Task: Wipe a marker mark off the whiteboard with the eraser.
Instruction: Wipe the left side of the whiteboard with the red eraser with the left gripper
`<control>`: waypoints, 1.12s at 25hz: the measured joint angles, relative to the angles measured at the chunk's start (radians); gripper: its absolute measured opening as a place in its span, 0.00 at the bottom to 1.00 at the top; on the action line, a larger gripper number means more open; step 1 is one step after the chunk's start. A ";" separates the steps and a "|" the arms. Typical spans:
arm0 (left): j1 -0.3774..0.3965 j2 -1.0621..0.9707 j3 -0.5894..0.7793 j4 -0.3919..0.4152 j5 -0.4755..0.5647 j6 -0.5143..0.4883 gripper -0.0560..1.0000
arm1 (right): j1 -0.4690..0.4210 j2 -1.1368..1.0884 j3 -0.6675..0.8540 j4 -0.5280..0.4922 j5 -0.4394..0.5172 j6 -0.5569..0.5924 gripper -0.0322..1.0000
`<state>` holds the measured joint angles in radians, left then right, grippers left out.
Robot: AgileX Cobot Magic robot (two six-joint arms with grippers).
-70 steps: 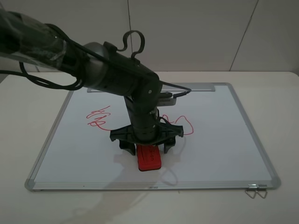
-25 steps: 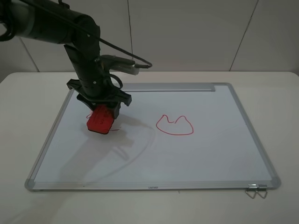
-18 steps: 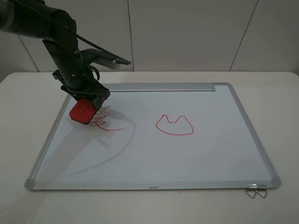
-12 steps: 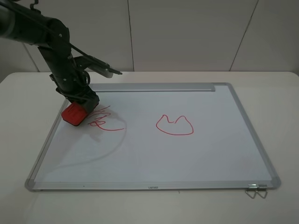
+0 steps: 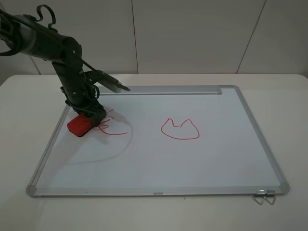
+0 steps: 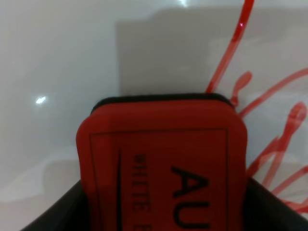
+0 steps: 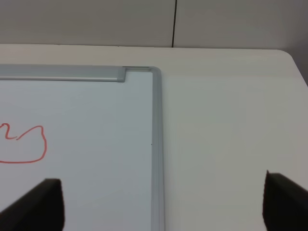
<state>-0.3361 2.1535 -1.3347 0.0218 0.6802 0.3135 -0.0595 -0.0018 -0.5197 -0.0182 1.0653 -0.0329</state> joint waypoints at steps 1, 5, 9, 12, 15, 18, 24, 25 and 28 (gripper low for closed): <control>-0.014 0.002 -0.002 -0.006 -0.001 0.003 0.60 | 0.000 0.000 0.000 0.000 0.000 0.000 0.72; -0.090 0.011 -0.004 -0.044 -0.011 0.012 0.60 | 0.000 0.000 0.000 0.000 0.000 0.000 0.72; -0.187 0.032 -0.014 -0.101 -0.021 0.017 0.60 | 0.000 0.000 0.000 0.000 0.000 0.000 0.72; -0.255 0.038 -0.020 -0.140 -0.024 0.019 0.60 | 0.000 0.000 0.000 0.000 0.000 0.000 0.72; -0.292 0.038 -0.020 -0.173 -0.024 0.013 0.60 | 0.000 0.000 0.000 0.000 0.000 0.000 0.72; -0.297 0.038 -0.022 -0.182 -0.026 -0.015 0.60 | 0.000 0.000 0.000 0.000 0.000 0.000 0.72; -0.249 0.038 -0.023 -0.239 -0.025 -0.072 0.60 | 0.000 0.000 0.000 0.000 0.000 0.000 0.72; -0.232 0.038 -0.023 -0.241 -0.023 -0.089 0.60 | 0.000 0.000 0.000 0.000 0.000 0.000 0.72; -0.165 0.038 -0.023 -0.192 -0.021 -0.155 0.60 | 0.000 0.000 0.000 0.000 0.000 0.000 0.72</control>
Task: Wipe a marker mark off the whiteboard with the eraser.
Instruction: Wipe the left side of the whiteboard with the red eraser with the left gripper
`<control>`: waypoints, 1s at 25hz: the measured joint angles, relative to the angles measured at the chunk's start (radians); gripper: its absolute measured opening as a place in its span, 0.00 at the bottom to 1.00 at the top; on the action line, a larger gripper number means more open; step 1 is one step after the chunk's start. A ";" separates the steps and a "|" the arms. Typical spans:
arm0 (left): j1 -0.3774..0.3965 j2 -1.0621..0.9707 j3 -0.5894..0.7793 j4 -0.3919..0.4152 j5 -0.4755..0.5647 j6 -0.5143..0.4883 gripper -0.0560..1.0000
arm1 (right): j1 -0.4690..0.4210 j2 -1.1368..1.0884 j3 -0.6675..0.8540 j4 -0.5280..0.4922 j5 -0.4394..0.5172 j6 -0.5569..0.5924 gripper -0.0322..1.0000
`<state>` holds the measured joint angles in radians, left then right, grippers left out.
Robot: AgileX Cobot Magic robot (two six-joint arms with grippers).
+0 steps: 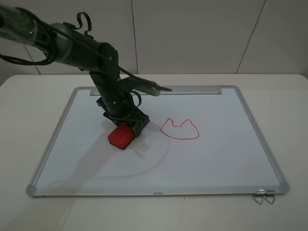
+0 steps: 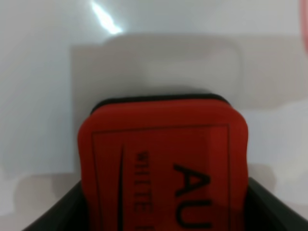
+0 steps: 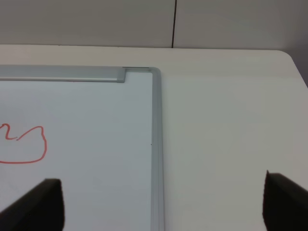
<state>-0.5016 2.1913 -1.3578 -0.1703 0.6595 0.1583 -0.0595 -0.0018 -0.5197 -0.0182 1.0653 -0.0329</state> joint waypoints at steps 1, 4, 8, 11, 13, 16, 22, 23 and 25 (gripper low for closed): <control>0.029 0.000 0.000 0.029 -0.001 -0.023 0.60 | 0.000 0.000 0.000 0.000 0.000 0.000 0.72; 0.117 0.001 0.000 0.102 -0.008 -0.078 0.60 | 0.000 0.000 0.000 0.000 0.000 0.000 0.72; 0.224 0.003 0.000 0.134 -0.033 -0.088 0.60 | 0.000 0.000 0.000 0.000 0.000 0.000 0.72; 0.262 0.003 0.000 0.134 -0.049 -0.071 0.60 | 0.000 0.000 0.000 0.000 0.000 0.000 0.72; 0.266 0.004 0.000 0.132 -0.056 -0.050 0.60 | 0.000 0.000 0.000 0.000 0.000 0.000 0.72; 0.264 0.005 0.000 0.130 -0.058 -0.034 0.60 | 0.000 0.000 0.000 0.000 0.000 0.000 0.72; 0.238 0.007 -0.003 0.134 -0.071 -0.004 0.60 | 0.000 0.000 0.000 0.000 0.000 0.000 0.72; 0.226 0.012 -0.012 0.134 -0.070 0.007 0.60 | 0.000 0.000 0.000 0.000 0.000 0.000 0.72; 0.201 0.031 -0.049 0.133 -0.044 0.019 0.60 | 0.000 0.000 0.000 0.000 0.000 0.000 0.72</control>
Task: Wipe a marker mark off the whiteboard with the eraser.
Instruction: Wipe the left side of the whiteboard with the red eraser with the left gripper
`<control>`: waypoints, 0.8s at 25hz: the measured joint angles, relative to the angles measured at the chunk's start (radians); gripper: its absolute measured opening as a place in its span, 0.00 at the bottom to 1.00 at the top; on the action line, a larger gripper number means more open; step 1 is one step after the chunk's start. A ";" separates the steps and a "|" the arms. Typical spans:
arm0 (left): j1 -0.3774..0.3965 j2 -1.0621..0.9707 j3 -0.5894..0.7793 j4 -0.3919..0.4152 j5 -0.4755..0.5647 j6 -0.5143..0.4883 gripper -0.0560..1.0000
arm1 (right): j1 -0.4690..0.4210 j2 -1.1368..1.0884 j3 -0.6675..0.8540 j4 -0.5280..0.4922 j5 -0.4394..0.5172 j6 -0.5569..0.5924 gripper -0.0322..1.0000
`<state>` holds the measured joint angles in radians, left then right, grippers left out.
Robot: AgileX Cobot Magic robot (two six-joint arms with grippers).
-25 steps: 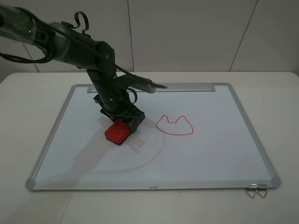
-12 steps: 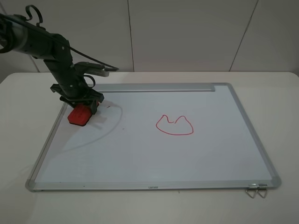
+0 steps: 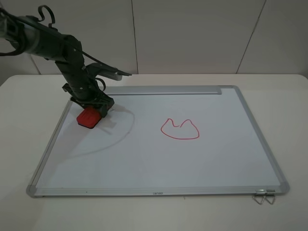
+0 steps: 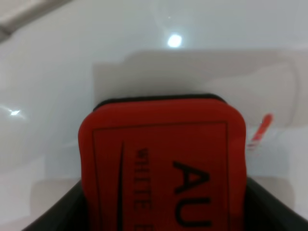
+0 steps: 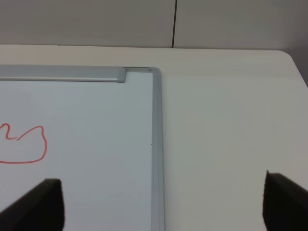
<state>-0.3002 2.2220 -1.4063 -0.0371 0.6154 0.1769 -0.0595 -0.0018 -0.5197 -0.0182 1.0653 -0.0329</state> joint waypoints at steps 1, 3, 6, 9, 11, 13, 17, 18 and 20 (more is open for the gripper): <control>-0.015 0.013 -0.024 0.000 0.022 0.002 0.60 | 0.000 0.000 0.000 0.000 0.000 0.000 0.72; -0.062 0.046 -0.084 0.005 0.085 0.003 0.60 | 0.000 0.000 0.000 0.000 0.000 0.000 0.72; -0.113 0.059 -0.108 0.002 0.095 0.003 0.60 | 0.000 0.000 0.000 0.000 0.000 0.000 0.72; -0.157 0.059 -0.109 -0.007 0.096 0.005 0.60 | 0.000 0.000 0.000 0.000 0.000 0.000 0.72; -0.181 0.060 -0.110 -0.007 0.103 0.005 0.60 | 0.000 0.000 0.000 0.000 0.000 0.000 0.72; -0.202 0.060 -0.111 -0.007 0.117 0.005 0.60 | 0.000 0.000 0.000 0.000 0.000 0.000 0.72; -0.246 0.060 -0.112 -0.006 0.142 0.001 0.60 | 0.000 0.000 0.000 0.000 0.000 0.000 0.72; -0.259 0.060 -0.112 -0.004 0.149 -0.011 0.60 | 0.000 0.000 0.000 0.000 0.000 0.000 0.72; -0.281 0.060 -0.112 0.000 0.160 -0.046 0.60 | 0.000 0.000 0.000 0.000 0.000 0.000 0.72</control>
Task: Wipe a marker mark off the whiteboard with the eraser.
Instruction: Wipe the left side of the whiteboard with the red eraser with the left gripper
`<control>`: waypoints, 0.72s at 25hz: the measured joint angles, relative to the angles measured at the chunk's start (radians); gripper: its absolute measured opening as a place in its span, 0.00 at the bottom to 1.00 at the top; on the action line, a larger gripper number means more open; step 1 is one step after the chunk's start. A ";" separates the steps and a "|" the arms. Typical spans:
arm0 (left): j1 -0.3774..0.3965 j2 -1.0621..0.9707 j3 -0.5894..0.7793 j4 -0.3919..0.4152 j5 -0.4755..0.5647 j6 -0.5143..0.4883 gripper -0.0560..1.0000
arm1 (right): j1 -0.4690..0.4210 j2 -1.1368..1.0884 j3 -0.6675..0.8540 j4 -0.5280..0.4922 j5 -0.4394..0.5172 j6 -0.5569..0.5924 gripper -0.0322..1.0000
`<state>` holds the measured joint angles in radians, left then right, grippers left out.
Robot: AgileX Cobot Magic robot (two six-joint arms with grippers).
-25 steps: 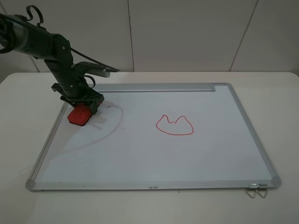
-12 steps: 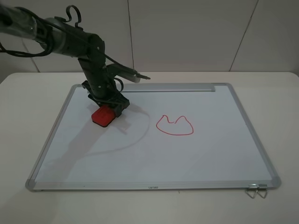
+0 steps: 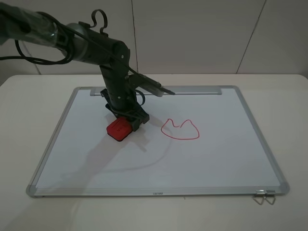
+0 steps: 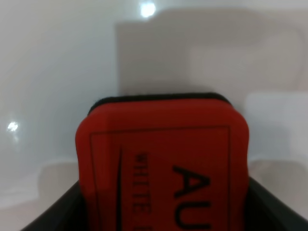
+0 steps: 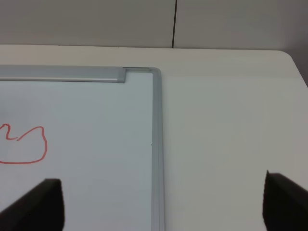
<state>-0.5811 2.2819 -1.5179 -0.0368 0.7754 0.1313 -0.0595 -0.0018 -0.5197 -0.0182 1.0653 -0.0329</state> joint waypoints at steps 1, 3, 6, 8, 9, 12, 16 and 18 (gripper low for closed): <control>-0.012 0.000 0.000 0.002 0.006 -0.018 0.60 | 0.000 0.000 0.000 0.000 0.000 0.000 0.72; -0.032 0.000 0.000 0.005 0.018 -0.048 0.60 | 0.000 0.000 0.000 0.000 0.000 0.000 0.72; -0.062 0.000 0.000 0.008 0.035 -0.084 0.60 | 0.000 0.000 0.000 0.000 0.000 0.000 0.72; -0.074 0.000 0.002 0.009 0.041 -0.099 0.60 | 0.000 0.000 0.000 0.000 0.000 0.000 0.72; -0.079 0.000 0.002 0.010 0.045 -0.109 0.60 | 0.000 0.000 0.000 0.000 0.000 0.000 0.72; -0.090 -0.001 0.002 0.011 0.054 -0.131 0.60 | 0.000 0.000 0.000 0.000 0.000 0.000 0.72; -0.093 -0.027 0.015 0.016 0.050 -0.188 0.60 | 0.000 0.000 0.000 0.000 0.000 0.000 0.72; -0.095 -0.051 0.030 0.016 0.059 -0.222 0.60 | 0.000 0.000 0.000 0.000 0.000 0.000 0.72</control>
<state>-0.6760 2.2309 -1.4877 -0.0206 0.8348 -0.0912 -0.0595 -0.0018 -0.5197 -0.0182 1.0653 -0.0329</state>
